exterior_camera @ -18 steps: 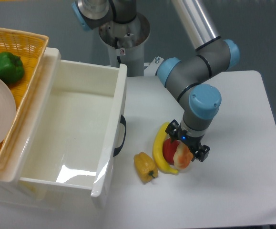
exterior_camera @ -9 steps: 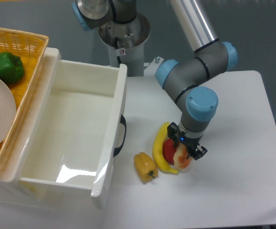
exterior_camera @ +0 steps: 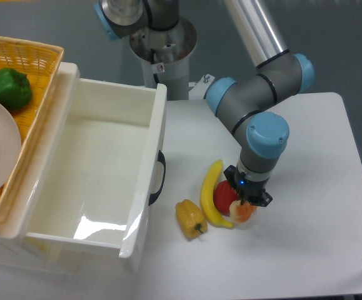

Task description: Pick up the round bread

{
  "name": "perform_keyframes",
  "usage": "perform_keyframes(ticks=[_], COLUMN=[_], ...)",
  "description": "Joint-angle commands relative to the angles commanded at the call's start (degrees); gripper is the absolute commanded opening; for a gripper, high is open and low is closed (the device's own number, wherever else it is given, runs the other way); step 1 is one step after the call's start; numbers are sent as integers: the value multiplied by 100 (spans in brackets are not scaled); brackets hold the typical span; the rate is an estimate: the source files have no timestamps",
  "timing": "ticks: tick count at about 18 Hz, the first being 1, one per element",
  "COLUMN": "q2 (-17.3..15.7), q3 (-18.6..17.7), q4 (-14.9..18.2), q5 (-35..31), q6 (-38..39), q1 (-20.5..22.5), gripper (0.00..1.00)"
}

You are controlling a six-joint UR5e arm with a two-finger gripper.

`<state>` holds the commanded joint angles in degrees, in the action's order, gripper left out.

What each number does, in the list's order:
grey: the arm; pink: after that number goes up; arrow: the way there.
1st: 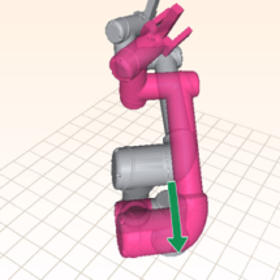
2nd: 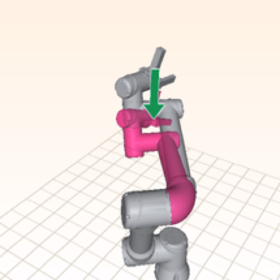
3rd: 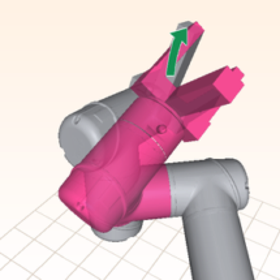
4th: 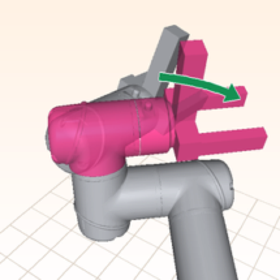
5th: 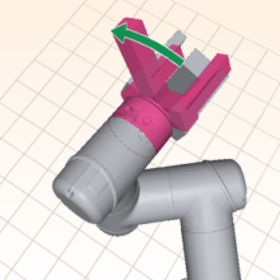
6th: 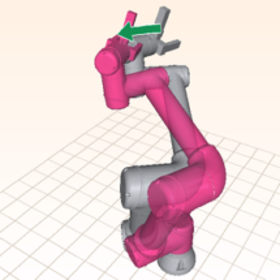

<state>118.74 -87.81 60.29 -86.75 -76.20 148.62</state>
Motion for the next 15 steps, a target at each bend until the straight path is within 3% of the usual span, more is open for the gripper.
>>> perform_keyframes(ticks=[4,8,10,12,15], q2=[0,123,141,132,158], q3=[307,1010,1151,1283,1476], q4=[201,1044,1116,1387,1555], q5=[-35,-140,-150,-141,-97], q6=[-9,-35,-367,-658,-686], q1=[158,194,333,439,483], gripper=[0,0,0,0,0])
